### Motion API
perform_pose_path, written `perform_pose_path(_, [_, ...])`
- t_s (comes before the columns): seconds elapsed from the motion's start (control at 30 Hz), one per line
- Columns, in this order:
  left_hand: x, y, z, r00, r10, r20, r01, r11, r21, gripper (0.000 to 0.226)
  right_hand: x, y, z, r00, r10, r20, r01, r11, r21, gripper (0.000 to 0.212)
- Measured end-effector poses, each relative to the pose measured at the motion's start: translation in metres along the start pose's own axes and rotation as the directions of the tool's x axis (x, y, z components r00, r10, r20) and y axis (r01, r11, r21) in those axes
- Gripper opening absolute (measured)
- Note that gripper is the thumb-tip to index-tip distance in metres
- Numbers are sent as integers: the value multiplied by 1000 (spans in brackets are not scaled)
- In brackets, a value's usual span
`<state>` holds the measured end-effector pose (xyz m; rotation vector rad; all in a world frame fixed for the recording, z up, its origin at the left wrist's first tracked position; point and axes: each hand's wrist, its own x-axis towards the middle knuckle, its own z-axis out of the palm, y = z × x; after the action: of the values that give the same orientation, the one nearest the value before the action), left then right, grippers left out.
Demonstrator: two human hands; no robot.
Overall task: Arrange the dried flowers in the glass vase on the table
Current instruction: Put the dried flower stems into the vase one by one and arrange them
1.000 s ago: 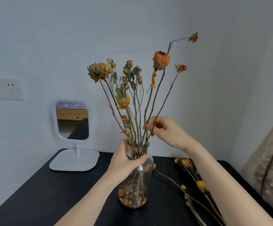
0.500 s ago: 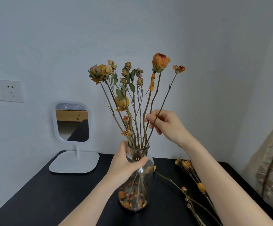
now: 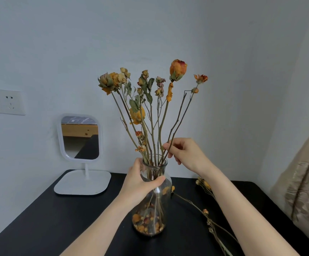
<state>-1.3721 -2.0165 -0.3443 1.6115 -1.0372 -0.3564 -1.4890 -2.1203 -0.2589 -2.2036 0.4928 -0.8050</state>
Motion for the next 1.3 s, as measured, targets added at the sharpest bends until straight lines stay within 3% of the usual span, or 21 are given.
perform_pose_path(0.23, [-3,4,-3,998,-51,21,51,999,20,77,-28,12,-13,992,93,-80,-91,995,32,18])
perform_pose_path(0.37, [-26,5,-2,993,-116,7,116,988,-99,101,-58,31,-28,981,182,-66,-177,981,83,17])
perform_pose_path(0.43, [-42,1,-2,985,-154,-80,140,977,-158,104,-75,47,-36,967,246,-63,-240,967,91,18])
perform_pose_path(0.57, [-78,-11,6,877,-201,-436,115,969,-217,65,-107,82,-51,932,346,-108,-345,938,27,16])
perform_pose_path(0.63, [-97,-13,18,864,-197,-463,117,974,-196,43,-123,96,-57,914,385,-130,-390,920,-21,15])
perform_pose_path(0.73, [-122,-12,47,933,-146,-329,101,984,-148,22,-144,112,-63,888,444,-123,-457,882,-117,14])
perform_pose_path(0.83, [-131,-5,78,994,-97,-48,94,993,-67,10,-158,121,-65,877,472,-92,-480,843,-243,11])
perform_pose_path(0.97, [-123,2,117,964,-164,211,116,968,222,15,-169,129,-68,867,488,-103,-490,793,-363,8])
perform_pose_path(1.13, [-107,12,147,941,-251,226,109,859,499,39,-177,135,-65,862,500,-80,-486,773,-408,4])
perform_pose_path(1.3, [-101,12,165,926,-309,219,142,818,557,48,-179,134,-54,850,526,33,-453,762,-463,12])
